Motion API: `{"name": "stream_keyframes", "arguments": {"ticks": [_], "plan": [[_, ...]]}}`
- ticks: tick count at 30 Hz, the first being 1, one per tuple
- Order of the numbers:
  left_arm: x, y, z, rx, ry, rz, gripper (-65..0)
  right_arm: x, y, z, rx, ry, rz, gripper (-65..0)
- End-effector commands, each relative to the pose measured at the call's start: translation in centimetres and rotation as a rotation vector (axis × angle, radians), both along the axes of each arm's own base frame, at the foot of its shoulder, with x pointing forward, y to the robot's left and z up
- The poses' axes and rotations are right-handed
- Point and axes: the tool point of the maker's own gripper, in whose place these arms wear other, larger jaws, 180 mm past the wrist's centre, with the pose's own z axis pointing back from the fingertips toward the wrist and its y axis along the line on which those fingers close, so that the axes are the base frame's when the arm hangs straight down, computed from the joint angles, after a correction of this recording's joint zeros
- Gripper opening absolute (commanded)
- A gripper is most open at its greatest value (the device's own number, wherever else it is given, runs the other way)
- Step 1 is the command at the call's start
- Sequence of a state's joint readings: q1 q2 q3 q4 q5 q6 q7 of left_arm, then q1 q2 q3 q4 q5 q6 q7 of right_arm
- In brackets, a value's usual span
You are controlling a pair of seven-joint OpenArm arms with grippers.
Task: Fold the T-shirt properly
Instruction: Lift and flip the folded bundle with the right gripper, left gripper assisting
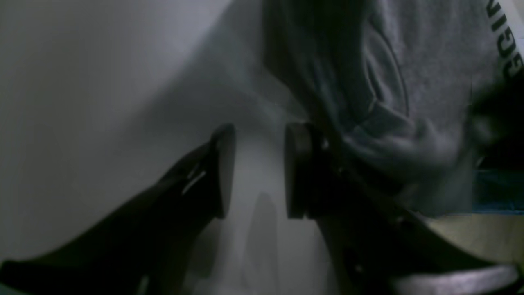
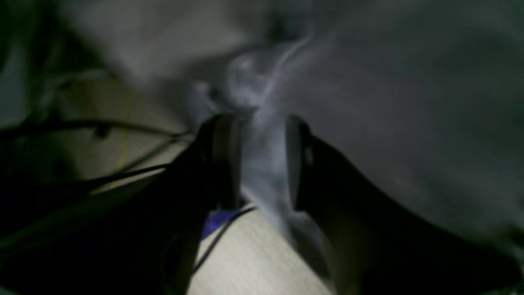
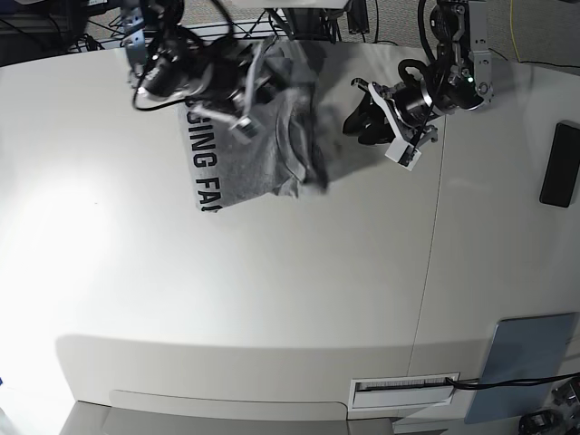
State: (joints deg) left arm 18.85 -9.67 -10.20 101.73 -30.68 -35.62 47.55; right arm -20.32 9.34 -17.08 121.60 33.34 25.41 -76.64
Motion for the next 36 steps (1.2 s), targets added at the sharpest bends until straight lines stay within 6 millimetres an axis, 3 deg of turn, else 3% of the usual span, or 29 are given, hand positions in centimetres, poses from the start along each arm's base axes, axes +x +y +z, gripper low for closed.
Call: {"name": "stream_keyframes", "arguments": {"ticks": [1, 4, 8, 11, 15, 19, 24, 29, 36], "plan": [[0.7, -0.2, 1.2, -0.026, -0.046, 0.006, -43.7, 0.0, 0.8, 0.9, 0.036, -0.020, 0.020, -46.5], [0.7, -0.2, 1.2, -0.026, -0.046, 0.006, -43.7, -0.1, 1.4, 1.3, 0.057, -0.028, 0.041, -46.5], [0.7, -0.2, 1.2, -0.027, -0.047, 0.006, -43.7, 2.1, -0.1, 2.7, 0.058, -0.111, -0.030, -46.5], [0.8, -0.8, 2.0, -0.090, -0.051, 0.011, -47.7, 5.3, -2.6, 3.9, 0.052, -0.216, -0.153, -47.1], [0.2, -2.9, 5.2, -0.278, -0.100, -0.036, -63.1, 9.1, -7.5, 4.8, -0.051, -0.356, -0.315, -62.7], [-0.4, -4.7, 7.1, -0.362, -0.106, -0.053, -65.0, 12.0, -10.0, 5.6, -0.125, -0.457, -0.359, -65.0], [-2.2, -7.9, 7.3, -0.403, -0.054, -0.154, -65.0, 14.9, -11.6, 3.9, -0.171, -0.440, -0.393, -65.0], [-6.2, -11.7, 6.1, -0.372, 0.059, -0.350, -65.0, 17.1, -12.8, 1.7, -0.188, -0.375, -0.423, -65.0], [-10.0, -13.1, 3.6, -0.268, 0.160, -0.492, -65.0, 18.5, -13.4, 0.3, -0.195, -0.336, -0.428, -65.0]]}}
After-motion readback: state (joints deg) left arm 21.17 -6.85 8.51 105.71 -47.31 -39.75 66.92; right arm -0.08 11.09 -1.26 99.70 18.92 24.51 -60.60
